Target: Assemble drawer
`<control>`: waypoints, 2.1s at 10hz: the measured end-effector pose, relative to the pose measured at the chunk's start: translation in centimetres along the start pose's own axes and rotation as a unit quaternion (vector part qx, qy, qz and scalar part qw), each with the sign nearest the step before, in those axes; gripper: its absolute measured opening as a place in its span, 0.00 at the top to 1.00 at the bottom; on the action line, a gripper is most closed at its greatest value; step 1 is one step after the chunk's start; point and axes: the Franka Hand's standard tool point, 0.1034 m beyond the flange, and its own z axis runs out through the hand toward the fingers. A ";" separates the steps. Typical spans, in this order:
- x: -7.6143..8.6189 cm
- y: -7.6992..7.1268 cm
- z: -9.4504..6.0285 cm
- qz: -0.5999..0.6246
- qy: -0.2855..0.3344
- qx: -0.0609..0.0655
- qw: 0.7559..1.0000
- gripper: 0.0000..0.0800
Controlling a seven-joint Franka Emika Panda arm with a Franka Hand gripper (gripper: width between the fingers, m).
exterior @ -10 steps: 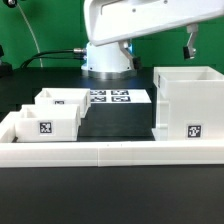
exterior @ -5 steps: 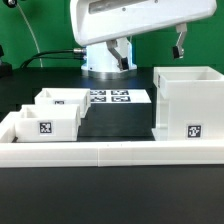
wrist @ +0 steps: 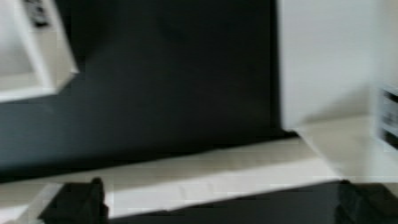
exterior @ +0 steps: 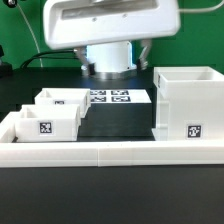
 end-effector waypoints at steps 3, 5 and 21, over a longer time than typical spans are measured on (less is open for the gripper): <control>0.1 -0.2 0.0 0.001 -0.001 0.000 1.000 0.19; 0.0 -0.3 0.1 0.009 -0.003 -0.004 1.000 0.19; -5.4 6.1 6.2 -0.071 -0.039 -0.031 0.996 0.19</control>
Offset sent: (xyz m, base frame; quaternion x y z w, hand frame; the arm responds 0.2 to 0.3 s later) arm 0.0000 0.0000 0.0000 0.0000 0.0000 0.0000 1.0000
